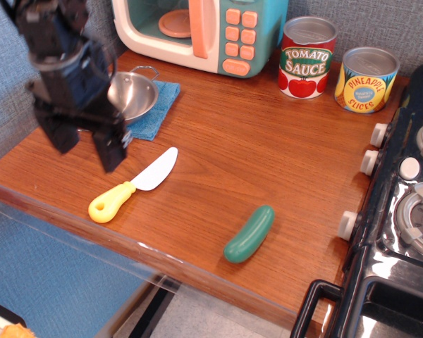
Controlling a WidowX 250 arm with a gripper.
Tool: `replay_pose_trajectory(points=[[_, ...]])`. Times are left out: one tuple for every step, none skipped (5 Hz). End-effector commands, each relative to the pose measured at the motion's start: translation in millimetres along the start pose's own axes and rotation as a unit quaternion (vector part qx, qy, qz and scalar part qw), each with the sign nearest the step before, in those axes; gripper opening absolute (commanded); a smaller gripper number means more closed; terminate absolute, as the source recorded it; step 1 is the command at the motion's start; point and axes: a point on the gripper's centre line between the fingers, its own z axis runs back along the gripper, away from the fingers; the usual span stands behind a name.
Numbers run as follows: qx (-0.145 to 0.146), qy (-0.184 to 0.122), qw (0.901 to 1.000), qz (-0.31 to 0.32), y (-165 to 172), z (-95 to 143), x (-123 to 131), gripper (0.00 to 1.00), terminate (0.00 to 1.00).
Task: Place the knife between cucumber and yellow wider canned good.
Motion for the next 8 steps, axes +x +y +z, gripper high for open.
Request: replay_pose_trajectory(points=[[-0.019, 0.002, 0.9976, -0.067, -2.0, -28.7, -0.9, 1.00, 0.00], [-0.020, 0.006, 0.9971, -0.073, -7.6, -41.9, 1.3, 1.00, 0.00], [-0.008, 0.016, 0.9965, -0.082, -14.3, -54.5, 2.4, 1.00, 0.00], [-0.002, 0.049, 0.9957, -0.078, -20.0, -69.8, 2.7, 1.00, 0.00], [0.018, 0.084, 0.9937, -0.072, -23.4, -78.1, 3.0, 0.00, 0.00], [0.017, 0.082, 0.9944, -0.065, -21.5, -75.1, 1.5, 0.00, 0.00], [0.021, 0.069, 0.9956, -0.060, -21.3, -63.5, -1.2, 0.00, 0.00], [-0.006, 0.035, 0.9989, -0.030, -21.2, -35.5, -0.4, 0.00, 0.00]])
